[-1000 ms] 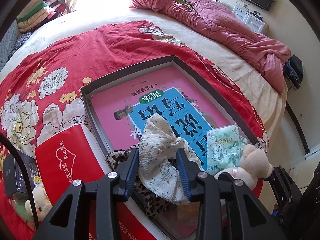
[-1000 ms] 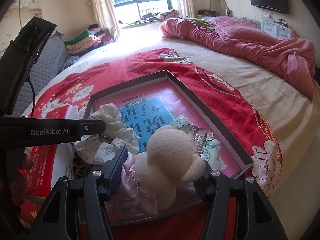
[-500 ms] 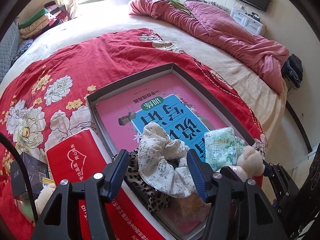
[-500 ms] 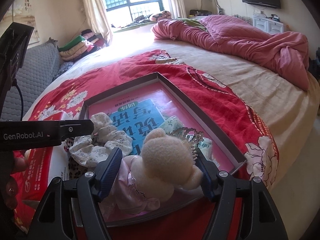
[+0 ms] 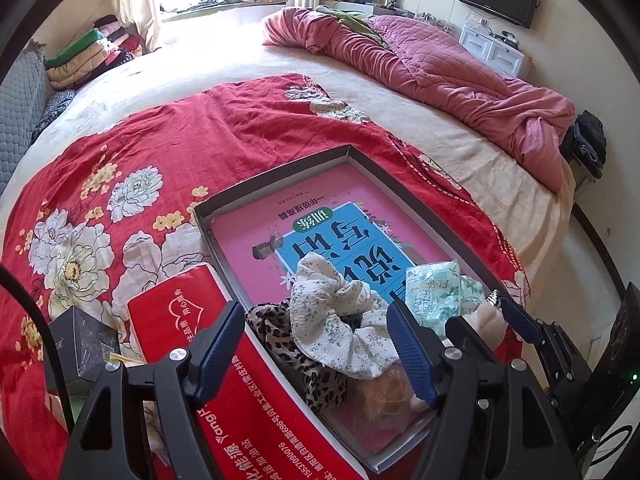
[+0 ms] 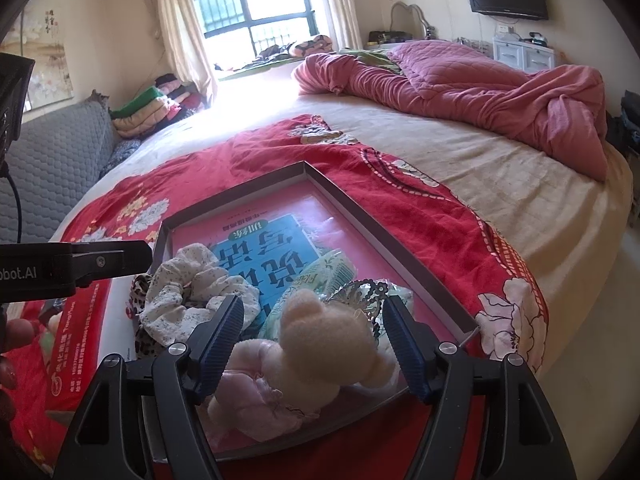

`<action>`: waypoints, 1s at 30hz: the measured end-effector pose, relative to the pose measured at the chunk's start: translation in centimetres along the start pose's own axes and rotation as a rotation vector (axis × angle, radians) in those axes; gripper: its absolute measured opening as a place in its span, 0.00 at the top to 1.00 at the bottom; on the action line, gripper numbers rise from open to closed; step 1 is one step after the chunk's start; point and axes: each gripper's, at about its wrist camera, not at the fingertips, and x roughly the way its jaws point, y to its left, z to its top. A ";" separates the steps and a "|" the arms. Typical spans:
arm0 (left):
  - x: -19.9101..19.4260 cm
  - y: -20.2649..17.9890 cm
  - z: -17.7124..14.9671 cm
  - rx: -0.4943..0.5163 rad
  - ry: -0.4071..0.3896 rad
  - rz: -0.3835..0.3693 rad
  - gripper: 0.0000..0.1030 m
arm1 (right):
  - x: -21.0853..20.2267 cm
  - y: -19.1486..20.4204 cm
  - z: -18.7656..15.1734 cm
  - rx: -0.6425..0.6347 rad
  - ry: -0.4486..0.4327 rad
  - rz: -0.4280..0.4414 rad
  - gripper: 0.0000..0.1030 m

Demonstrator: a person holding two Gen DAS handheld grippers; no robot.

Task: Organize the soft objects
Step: 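Move both grippers back from the tray toward the pile of soft items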

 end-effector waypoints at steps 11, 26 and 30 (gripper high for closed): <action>-2.1 0.3 -0.3 -0.007 -0.032 -0.007 0.28 | -0.7 -0.5 0.2 0.039 -0.043 0.018 0.28; -5.6 1.4 -1.8 -0.025 -0.087 -0.026 0.23 | -4.8 -1.6 1.0 0.104 -0.214 -0.032 0.28; -6.5 1.8 -2.4 -0.033 -0.095 -0.030 0.22 | -5.8 -0.5 1.2 0.080 -0.236 -0.004 0.28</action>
